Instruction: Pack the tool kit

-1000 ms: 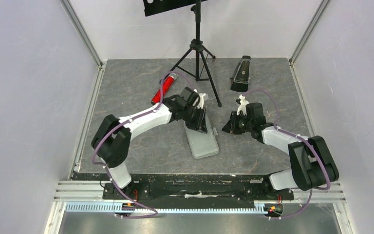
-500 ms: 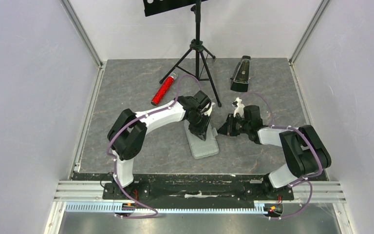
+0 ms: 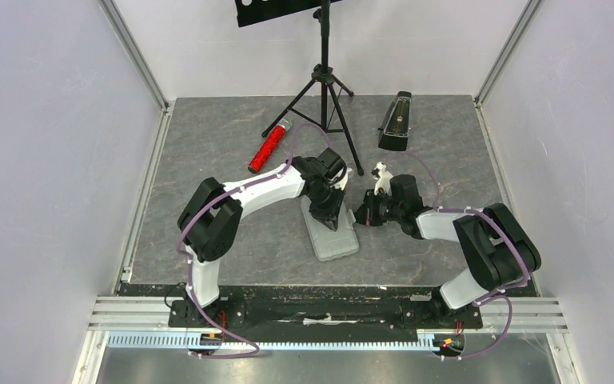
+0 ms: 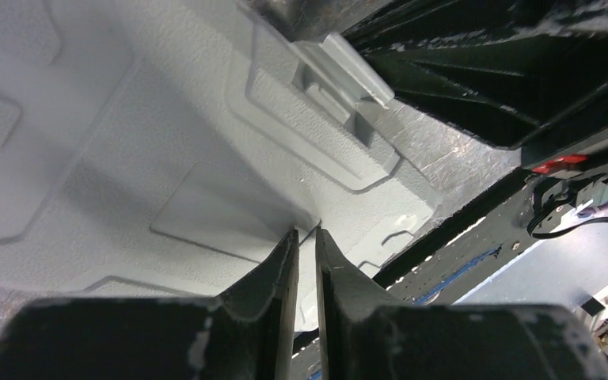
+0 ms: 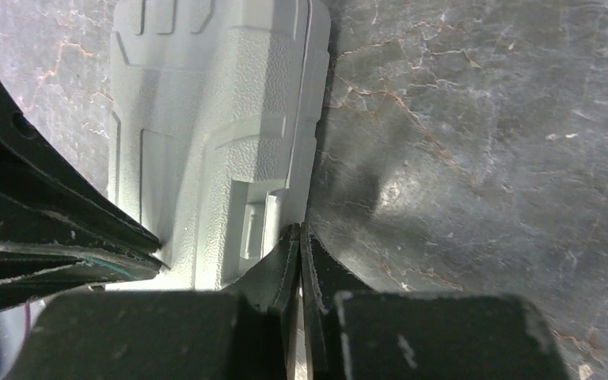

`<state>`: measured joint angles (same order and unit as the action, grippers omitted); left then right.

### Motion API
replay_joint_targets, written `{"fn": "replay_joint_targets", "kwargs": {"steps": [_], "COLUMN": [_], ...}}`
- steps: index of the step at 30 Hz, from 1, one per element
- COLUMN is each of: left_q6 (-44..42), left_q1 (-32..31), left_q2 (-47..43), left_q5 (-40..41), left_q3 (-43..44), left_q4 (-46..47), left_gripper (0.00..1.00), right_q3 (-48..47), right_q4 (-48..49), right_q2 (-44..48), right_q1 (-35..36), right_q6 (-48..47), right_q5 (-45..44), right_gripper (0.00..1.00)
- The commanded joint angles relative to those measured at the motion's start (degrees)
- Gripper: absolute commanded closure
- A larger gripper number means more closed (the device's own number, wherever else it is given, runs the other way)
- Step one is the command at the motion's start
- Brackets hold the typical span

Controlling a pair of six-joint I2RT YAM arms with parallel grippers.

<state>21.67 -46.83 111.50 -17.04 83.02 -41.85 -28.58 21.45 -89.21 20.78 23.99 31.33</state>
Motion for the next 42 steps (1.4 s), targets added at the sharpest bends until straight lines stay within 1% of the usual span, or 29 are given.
{"fn": "replay_joint_targets", "kwargs": {"steps": [1,5,8,12,16,21,25,28,31,34,36,39,42], "left_q6": [-2.83,-1.93,-1.1,1.04,2.29,2.91,3.37,3.43,3.68,3.82,4.01,5.09,6.64], "left_q1": [0.07,0.33,1.22,3.58,5.06,5.73,6.3,6.3,6.48,6.81,7.35,8.61,9.21], "left_q2": [7.0,8.17,9.0,9.22,8.56,8.5,9.05,9.61,10.75,10.91,9.83,4.94,-2.62], "left_q5": [4.6,2.23,-0.05,-2.73,-3.85,-4.69,-5.98,-6.47,-7.67,-8.18,-7.89,-6.21,-2.52], "left_q3": [-2.43,-2.81,-3.9,-7.49,-10.55,-11.71,-12.18,-11.94,-11.7,-12.04,-12.84,-15.03,-16.84], "left_q4": [-0.02,2.95,5.84,10.51,13.88,15.51,16.57,17.14,17.61,18.08,18.67,21.01,22.15], "left_gripper": [0.8,0.8,0.81,0.83,0.83,0.83,0.84,0.84,0.84,0.84,0.84,0.83,0.77], "right_q3": [-4.42,-7.23,-8.76,-8.69,-8.09,-8.34,-10.91,-11.44,-14.14,-16.29,-16.38,-15.1,-14.19], "right_q4": [-3.87,-9.69,-12.18,-11.92,-8.94,-6.82,-6.59,-4.15,-7.65,-10.5,-11.78,-13.04,-14.99], "right_q2": [1.03,4.2,5.51,5.97,7.27,6.22,4.88,3.98,3.17,2.01,2.74,5.43,8.07], "right_q1": [6.06,9.19,10.81,12.36,14.79,17.16,20.95,23.12,24.73,24.88,24.6,23.52,21.07], "right_q6": [-0.65,-2.27,-3.32,-3.23,-3.4,-3.89,-8.56,-11.62,-18.36,-21.26,-21.7,-21.76,-20.94], "right_q5": [1.75,-3.17,-5.23,-5.54,-4.87,-2.19,2.07,5.65,3.86,1.81,-0.42,-4.89,-8.69], "right_gripper": [0.96,0.97,0.97,0.97,0.97,0.97,0.98,0.98,0.98,0.98,0.98,0.98,0.95]}}
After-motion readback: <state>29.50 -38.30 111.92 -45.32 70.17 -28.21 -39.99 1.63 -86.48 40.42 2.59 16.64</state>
